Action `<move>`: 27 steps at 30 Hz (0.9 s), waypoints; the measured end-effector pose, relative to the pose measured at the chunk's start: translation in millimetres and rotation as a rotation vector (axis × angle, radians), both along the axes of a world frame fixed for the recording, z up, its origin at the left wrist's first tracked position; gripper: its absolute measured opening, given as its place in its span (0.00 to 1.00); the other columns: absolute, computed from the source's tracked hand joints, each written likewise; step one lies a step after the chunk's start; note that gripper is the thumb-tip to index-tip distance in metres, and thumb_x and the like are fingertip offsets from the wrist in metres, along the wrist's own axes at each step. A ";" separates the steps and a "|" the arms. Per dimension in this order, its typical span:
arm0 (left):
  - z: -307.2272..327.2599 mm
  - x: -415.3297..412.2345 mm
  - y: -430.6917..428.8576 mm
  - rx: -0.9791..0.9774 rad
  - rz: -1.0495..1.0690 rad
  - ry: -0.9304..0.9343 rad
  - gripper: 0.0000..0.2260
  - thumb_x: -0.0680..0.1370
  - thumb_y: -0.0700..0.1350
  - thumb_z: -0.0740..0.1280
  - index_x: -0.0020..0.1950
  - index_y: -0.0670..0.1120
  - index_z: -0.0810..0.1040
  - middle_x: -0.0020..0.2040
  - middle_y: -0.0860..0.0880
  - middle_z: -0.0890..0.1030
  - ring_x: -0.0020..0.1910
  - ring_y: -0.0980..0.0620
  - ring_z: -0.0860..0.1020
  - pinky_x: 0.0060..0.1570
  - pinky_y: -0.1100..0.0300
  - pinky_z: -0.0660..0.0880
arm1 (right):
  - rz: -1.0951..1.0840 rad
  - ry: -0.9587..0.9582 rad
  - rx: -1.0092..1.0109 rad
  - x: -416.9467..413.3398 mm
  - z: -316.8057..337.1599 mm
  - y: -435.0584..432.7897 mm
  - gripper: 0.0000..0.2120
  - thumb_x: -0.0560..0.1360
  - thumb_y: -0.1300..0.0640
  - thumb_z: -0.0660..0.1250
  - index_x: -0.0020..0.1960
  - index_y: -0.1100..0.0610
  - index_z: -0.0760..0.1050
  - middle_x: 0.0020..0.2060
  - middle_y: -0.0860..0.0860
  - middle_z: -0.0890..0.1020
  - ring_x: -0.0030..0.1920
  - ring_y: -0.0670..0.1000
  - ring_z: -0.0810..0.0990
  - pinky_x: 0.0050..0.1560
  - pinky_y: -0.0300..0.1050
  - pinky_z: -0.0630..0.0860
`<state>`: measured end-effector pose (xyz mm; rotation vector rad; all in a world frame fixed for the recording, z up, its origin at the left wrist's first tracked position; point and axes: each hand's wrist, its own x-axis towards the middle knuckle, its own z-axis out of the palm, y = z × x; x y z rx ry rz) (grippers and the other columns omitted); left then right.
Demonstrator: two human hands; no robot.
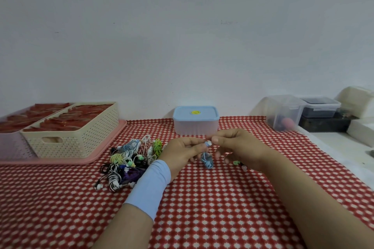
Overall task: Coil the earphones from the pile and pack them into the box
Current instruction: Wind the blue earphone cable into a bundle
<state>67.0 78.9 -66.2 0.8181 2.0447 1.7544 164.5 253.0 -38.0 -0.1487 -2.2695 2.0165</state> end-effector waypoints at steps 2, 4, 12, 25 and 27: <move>-0.6 0.8 -0.5 0.000 -0.009 0.014 0.08 0.75 0.45 0.74 0.53 0.47 0.85 0.45 0.50 0.87 0.43 0.53 0.82 0.49 0.57 0.79 | 0.008 -0.019 -0.072 -1.1 -2.3 -0.7 0.10 0.72 0.56 0.73 0.50 0.59 0.86 0.42 0.57 0.86 0.36 0.49 0.81 0.32 0.41 0.74; -1.0 2.2 -0.5 0.023 -0.022 0.009 0.07 0.74 0.43 0.74 0.51 0.46 0.86 0.46 0.48 0.87 0.48 0.46 0.84 0.55 0.53 0.80 | 0.004 -0.025 -0.080 -1.9 -2.9 -1.4 0.11 0.70 0.56 0.74 0.50 0.60 0.86 0.40 0.57 0.86 0.35 0.49 0.81 0.32 0.41 0.74; -0.5 0.5 -1.9 0.053 -0.041 0.004 0.04 0.76 0.42 0.72 0.49 0.47 0.86 0.41 0.50 0.86 0.40 0.55 0.80 0.49 0.55 0.79 | 0.021 0.006 -0.071 -0.8 -1.6 -7.4 0.14 0.69 0.53 0.73 0.50 0.60 0.85 0.39 0.55 0.86 0.38 0.48 0.82 0.33 0.41 0.76; 0.7 -1.1 -1.2 0.061 -0.048 0.024 0.06 0.75 0.43 0.73 0.50 0.45 0.86 0.43 0.49 0.86 0.40 0.58 0.81 0.51 0.55 0.77 | 0.028 0.005 -0.077 1.7 1.6 -7.8 0.13 0.68 0.53 0.74 0.50 0.59 0.86 0.43 0.57 0.86 0.39 0.49 0.83 0.34 0.42 0.77; 0.4 -0.9 -2.5 0.057 -0.065 0.038 0.06 0.74 0.42 0.73 0.49 0.44 0.86 0.43 0.48 0.86 0.42 0.57 0.82 0.52 0.56 0.77 | 0.033 -0.022 -0.081 0.8 1.2 -8.7 0.12 0.68 0.54 0.74 0.48 0.59 0.86 0.41 0.57 0.86 0.38 0.49 0.82 0.34 0.42 0.77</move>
